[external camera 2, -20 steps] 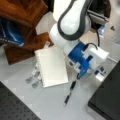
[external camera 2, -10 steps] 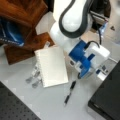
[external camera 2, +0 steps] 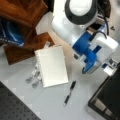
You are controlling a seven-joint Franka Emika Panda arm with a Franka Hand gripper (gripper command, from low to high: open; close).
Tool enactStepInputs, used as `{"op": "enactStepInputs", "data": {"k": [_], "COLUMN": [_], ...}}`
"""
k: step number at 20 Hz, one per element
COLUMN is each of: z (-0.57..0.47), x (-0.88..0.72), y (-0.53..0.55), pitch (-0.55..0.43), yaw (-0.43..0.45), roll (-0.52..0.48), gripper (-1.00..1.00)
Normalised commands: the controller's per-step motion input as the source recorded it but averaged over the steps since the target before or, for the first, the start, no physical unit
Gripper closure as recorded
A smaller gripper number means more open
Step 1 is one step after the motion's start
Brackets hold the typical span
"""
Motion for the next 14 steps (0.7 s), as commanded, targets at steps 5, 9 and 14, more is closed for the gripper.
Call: {"op": "enactStepInputs", "data": {"k": [5,9,14], "z": [0.32,0.34,0.33], "x": [0.01,0.02,0.03], "y": [0.23,0.28,0.29], "pitch": [0.014,0.062,0.075], "yaw": [-0.126,-0.161,-0.160], "roll": [-0.107,-0.174,-0.138], "gripper": [1.00,1.00,1.00]}}
